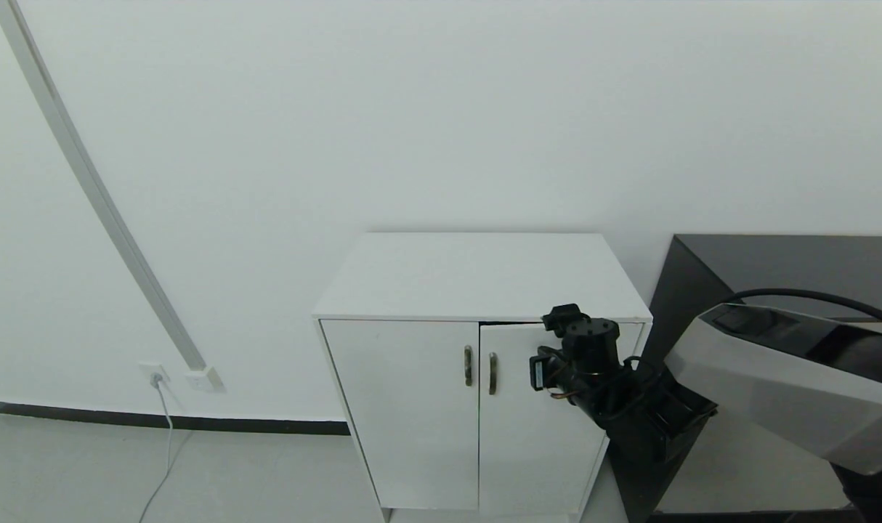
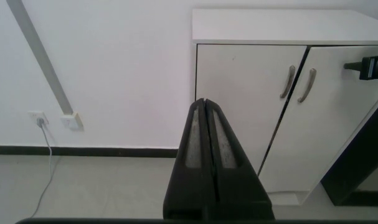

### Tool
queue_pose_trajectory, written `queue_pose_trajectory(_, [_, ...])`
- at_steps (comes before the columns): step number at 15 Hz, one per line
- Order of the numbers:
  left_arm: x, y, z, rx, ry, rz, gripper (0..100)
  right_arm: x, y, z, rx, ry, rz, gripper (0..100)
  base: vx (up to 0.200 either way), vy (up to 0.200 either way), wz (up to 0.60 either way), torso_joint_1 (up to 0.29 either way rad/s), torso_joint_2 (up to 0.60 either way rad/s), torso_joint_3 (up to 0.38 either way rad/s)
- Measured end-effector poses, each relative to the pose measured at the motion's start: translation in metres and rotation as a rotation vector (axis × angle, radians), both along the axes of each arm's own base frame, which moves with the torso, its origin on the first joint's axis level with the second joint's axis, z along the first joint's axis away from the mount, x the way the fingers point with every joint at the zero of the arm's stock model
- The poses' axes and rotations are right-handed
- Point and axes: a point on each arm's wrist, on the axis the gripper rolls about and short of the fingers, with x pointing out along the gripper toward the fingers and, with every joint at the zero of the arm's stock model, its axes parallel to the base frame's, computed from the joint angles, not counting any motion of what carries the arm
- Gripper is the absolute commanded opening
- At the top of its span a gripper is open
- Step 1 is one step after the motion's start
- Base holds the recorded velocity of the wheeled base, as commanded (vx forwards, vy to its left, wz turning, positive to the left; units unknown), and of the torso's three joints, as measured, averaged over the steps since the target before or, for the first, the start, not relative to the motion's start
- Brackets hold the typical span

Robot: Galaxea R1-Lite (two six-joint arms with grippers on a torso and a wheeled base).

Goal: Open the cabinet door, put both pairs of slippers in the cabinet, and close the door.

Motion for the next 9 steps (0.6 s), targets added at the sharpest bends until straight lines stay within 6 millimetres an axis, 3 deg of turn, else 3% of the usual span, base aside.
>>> queue_pose_trajectory(9, [0.0, 0.0, 0.0, 0.0, 0.0, 0.0, 0, 0.01, 0.0062, 0.0054, 0.001, -0.001, -0.001, 0, 0.0, 0.0, 0.0, 0.0, 0.0, 0.0])
